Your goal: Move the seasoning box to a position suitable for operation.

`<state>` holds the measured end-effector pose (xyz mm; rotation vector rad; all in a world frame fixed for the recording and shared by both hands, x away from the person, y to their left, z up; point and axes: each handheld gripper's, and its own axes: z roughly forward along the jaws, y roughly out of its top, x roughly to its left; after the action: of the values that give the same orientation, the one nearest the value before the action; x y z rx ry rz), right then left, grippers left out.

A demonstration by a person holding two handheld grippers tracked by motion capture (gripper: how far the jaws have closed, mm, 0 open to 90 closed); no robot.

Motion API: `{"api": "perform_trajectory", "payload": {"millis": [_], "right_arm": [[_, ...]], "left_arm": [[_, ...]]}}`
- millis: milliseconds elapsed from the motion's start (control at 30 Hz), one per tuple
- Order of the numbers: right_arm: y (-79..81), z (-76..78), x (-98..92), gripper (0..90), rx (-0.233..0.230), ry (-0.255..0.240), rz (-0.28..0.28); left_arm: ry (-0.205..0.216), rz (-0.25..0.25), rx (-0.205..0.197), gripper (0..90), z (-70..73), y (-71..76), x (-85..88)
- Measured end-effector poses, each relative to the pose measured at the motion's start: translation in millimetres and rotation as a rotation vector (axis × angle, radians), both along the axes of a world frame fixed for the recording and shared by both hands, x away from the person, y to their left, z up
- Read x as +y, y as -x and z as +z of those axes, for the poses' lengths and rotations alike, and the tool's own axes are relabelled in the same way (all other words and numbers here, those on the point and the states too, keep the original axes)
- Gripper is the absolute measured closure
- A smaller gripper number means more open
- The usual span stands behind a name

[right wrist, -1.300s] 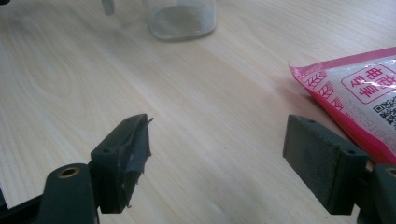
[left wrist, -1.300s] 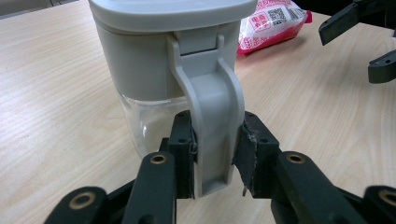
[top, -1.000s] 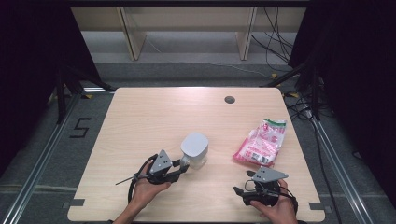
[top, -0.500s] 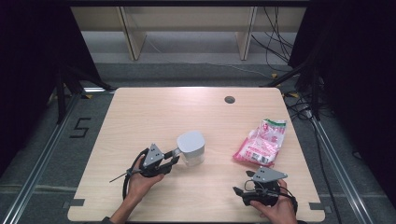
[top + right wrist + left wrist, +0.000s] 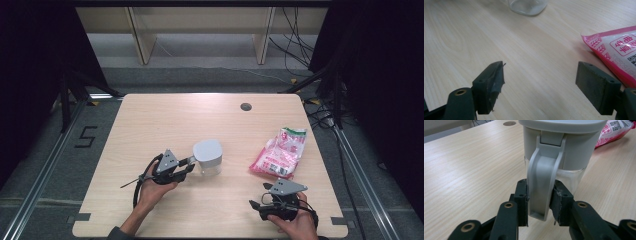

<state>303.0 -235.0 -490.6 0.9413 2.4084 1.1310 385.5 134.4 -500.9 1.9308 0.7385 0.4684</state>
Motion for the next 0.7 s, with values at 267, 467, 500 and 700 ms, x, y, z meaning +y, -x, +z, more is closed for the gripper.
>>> {"api": "perform_trajectory", "payload": {"millis": [267,467,500,700], "right_arm": [[-0.1,-0.1,0.0,23.7,-0.002,0.004,0.002],[-0.6,-0.6,-0.3,23.7,0.015,-0.001,0.010],[-0.6,-0.6,-0.3,23.7,0.015,-0.001,0.010],[-1.0,-1.1,-1.0,23.6,0.010,0.001,0.003]], "left_arm": [[-0.001,-0.023,-0.010,68.5,-0.3,-6.5,-1.5],[0.004,-0.052,-0.012,68.7,-0.9,-11.2,-0.1],[0.004,-0.053,-0.017,68.7,-1.0,-11.7,-0.2],[0.009,-0.085,-0.017,68.7,-1.8,-16.1,0.9]]}}
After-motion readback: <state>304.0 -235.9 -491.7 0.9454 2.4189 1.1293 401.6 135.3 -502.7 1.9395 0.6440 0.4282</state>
